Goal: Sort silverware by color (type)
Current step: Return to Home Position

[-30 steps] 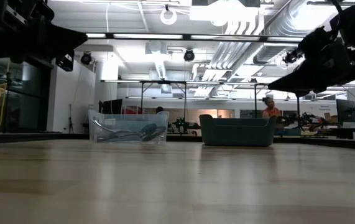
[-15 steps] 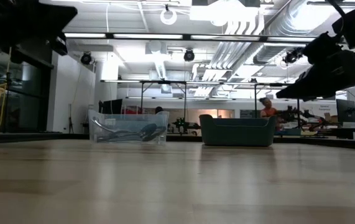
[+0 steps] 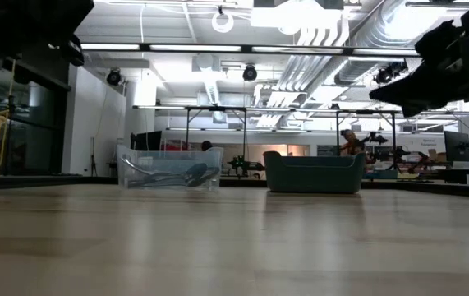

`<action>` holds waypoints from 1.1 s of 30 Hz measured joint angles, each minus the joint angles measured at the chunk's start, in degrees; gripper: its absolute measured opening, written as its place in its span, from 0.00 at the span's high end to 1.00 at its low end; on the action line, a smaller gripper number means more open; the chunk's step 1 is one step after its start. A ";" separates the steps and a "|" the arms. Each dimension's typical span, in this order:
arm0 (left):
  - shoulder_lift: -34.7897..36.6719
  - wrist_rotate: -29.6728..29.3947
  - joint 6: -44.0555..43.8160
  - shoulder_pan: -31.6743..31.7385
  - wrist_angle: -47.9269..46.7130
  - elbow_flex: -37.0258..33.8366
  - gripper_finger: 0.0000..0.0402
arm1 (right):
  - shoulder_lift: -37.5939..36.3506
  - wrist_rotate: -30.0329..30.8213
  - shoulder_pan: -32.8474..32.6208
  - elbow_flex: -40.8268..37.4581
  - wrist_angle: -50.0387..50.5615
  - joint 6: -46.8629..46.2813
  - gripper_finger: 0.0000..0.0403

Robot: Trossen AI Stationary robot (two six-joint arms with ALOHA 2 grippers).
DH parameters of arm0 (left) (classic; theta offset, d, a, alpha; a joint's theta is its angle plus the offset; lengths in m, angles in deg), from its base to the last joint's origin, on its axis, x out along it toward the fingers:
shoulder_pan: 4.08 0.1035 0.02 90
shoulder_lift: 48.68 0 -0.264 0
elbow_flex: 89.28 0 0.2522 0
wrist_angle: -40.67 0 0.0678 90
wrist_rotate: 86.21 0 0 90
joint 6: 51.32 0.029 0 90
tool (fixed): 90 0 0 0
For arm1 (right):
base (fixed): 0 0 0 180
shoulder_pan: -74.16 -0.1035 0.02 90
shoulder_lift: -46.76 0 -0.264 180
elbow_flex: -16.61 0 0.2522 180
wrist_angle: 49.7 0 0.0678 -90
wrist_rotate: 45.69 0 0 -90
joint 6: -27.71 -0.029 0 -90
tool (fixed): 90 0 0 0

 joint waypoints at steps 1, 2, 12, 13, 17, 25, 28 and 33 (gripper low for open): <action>0.67 0.00 -0.03 -0.04 -1.23 0.00 0.99 | -1.06 0.00 0.00 0.00 0.17 -0.01 1.00; 0.92 0.02 -0.04 -0.04 -2.53 0.00 0.99 | -2.21 0.00 0.00 0.00 0.43 -0.01 1.00; 0.85 -0.29 -0.02 -1.11 -21.07 0.00 0.99 | -13.21 0.03 0.02 -0.02 0.55 -0.01 1.00; 0.74 -1.20 -0.02 -1.18 -20.59 -0.02 0.99 | -13.16 0.02 0.00 -0.02 -0.54 -0.01 1.00; 0.89 -3.19 -0.01 -1.15 -19.81 0.07 0.99 | -13.18 0.03 -0.26 -0.02 -1.03 -0.01 1.00; 0.32 -3.02 0.00 -1.59 -19.69 0.06 0.99 | -12.99 -0.01 -1.95 -0.02 -0.79 0.01 1.00; 0.32 -3.02 0.00 -1.57 -19.69 -0.02 0.99 | -12.48 0.00 -1.95 -0.04 -0.58 0.00 1.00; 0.30 -3.02 -0.01 -1.57 -19.57 -0.02 0.99 | -12.47 0.00 -1.95 -0.04 -0.13 0.01 1.00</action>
